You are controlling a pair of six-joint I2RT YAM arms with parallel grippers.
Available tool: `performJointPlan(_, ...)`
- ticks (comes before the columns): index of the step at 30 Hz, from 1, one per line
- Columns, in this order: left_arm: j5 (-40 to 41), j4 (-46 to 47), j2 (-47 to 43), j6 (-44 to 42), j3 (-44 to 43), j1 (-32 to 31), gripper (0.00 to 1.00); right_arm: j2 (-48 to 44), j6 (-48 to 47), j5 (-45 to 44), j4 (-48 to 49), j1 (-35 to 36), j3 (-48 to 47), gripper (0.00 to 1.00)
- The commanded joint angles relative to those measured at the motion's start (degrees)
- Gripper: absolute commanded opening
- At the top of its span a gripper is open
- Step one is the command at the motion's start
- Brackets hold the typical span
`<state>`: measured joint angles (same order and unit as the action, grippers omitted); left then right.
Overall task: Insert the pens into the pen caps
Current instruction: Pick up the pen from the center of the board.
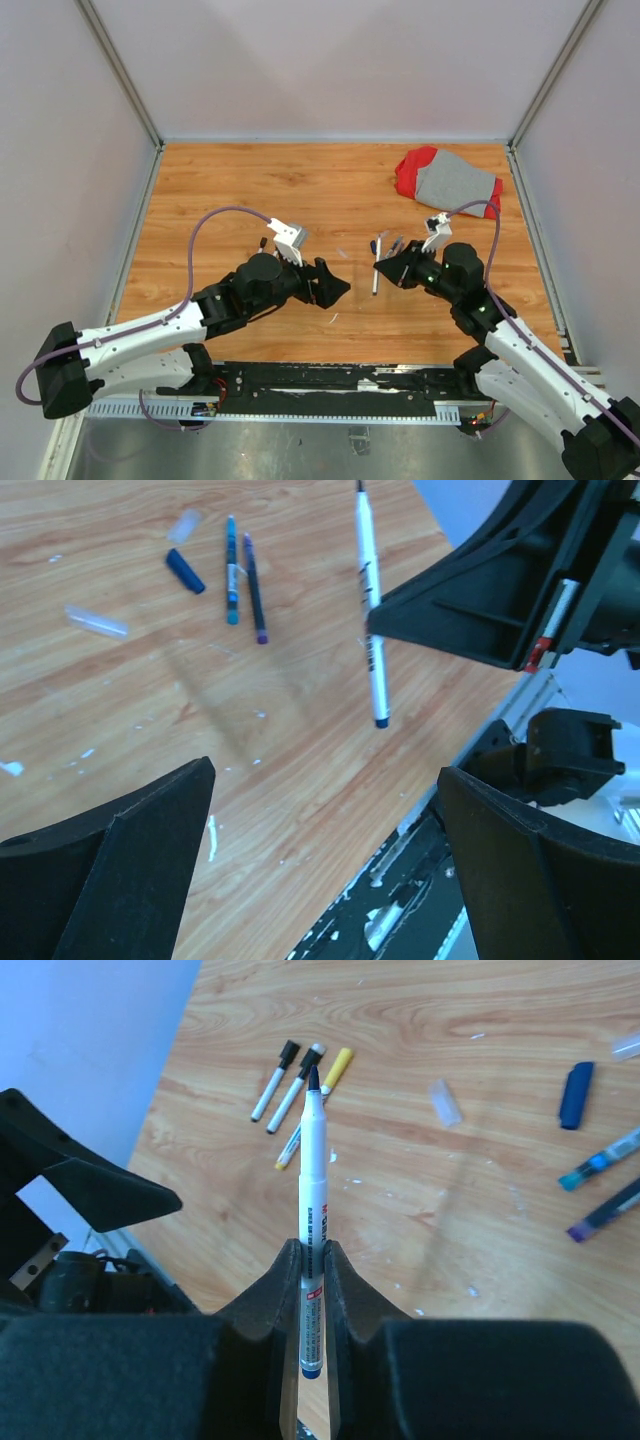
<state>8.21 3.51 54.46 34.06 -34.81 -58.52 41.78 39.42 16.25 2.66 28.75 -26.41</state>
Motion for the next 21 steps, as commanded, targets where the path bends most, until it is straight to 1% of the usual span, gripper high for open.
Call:
performJointPlan(1, -2.14, 10.22, 2.11, 1.40, 0.65, -1.93, 0.99, 0.08, 8.28, -0.88, 12.80, 3.22, 3.37, 0.00)
performJointPlan(4, -3.54, 12.40, 2.86, 1.10, 0.85, -2.54, 0.98, -1.03, 10.50, -2.74, 16.56, 5.92, 5.02, 0.01)
performJointPlan(10, -4.70, 14.16, 2.93, 0.88, 1.51, -2.90, 0.90, -5.15, 12.89, -8.68, 18.32, 10.69, 6.69, 0.00)
performJointPlan(15, -5.58, 16.35, 3.17, 0.65, 2.25, -2.89, 0.79, -5.59, 16.25, -7.32, 22.16, 11.33, 8.03, 0.00)
performJointPlan(18, -6.30, 17.41, 3.52, 0.74, 2.16, -2.86, 0.74, -5.12, 16.79, -5.88, 22.64, 11.58, 7.51, 0.01)
performJointPlan(21, -7.00, 17.84, 4.28, 0.73, 1.80, -2.91, 0.66, -4.51, 17.59, -4.74, 24.49, 11.80, 7.51, 0.01)
